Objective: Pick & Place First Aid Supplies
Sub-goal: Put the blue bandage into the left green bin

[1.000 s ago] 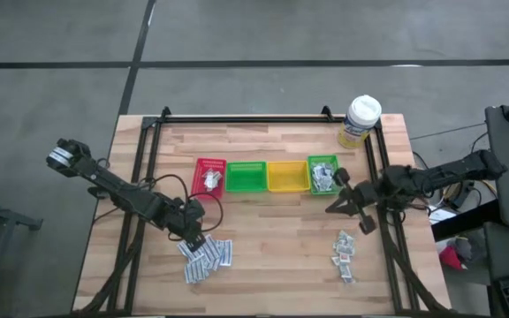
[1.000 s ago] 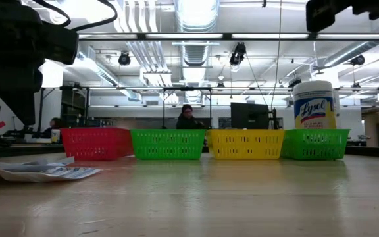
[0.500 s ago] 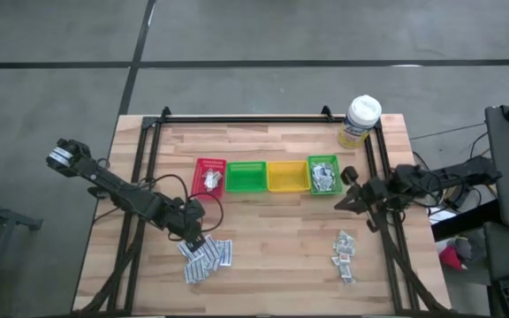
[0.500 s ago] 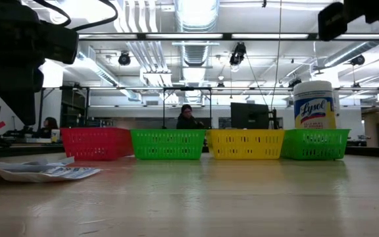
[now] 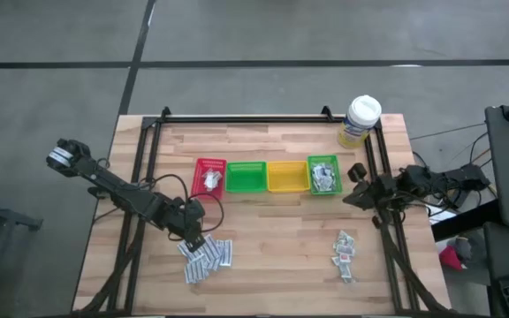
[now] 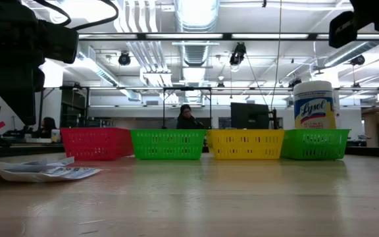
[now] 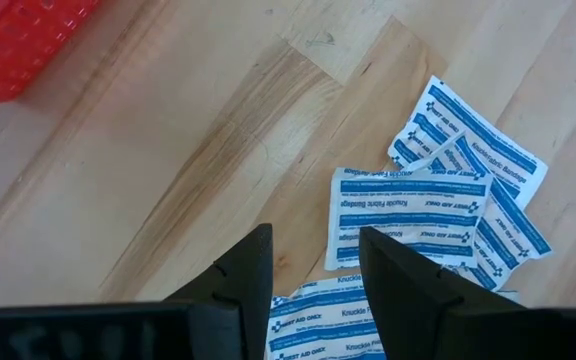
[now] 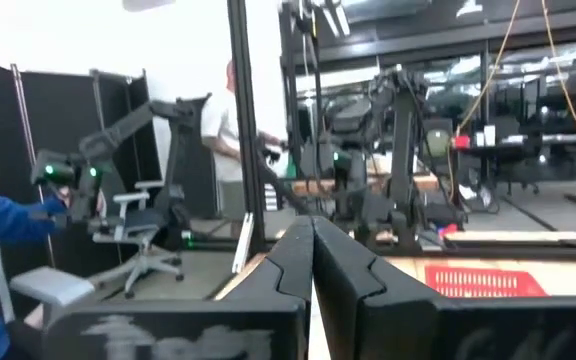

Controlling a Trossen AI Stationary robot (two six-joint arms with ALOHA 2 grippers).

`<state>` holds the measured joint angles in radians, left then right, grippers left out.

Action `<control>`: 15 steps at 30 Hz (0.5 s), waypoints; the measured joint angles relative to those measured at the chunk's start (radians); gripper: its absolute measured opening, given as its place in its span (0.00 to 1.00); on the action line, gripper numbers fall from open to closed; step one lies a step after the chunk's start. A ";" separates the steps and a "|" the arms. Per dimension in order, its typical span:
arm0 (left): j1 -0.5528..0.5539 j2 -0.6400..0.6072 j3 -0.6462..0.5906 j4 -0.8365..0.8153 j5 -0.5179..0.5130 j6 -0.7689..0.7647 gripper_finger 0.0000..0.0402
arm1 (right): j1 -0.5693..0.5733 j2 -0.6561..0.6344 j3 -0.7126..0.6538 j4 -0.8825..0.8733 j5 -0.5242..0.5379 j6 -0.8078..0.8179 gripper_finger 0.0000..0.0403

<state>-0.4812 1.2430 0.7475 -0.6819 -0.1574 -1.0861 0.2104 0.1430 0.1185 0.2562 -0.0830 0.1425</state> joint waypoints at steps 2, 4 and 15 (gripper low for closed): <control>0.000 0.000 0.000 0.000 0.000 0.012 0.35 | 0.000 -0.050 0.003 -0.047 0.000 0.006 0.02; 0.000 0.000 0.000 0.000 -0.004 0.013 0.35 | 0.000 -0.091 -0.004 -0.075 0.000 0.027 0.02; 0.000 0.052 0.000 0.073 -0.024 -0.018 0.35 | 0.001 -0.135 -0.039 -0.096 0.000 0.042 0.02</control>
<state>-0.4808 1.2949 0.7475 -0.6085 -0.1814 -1.1044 0.2111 0.0082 0.0795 0.1599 -0.0830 0.1844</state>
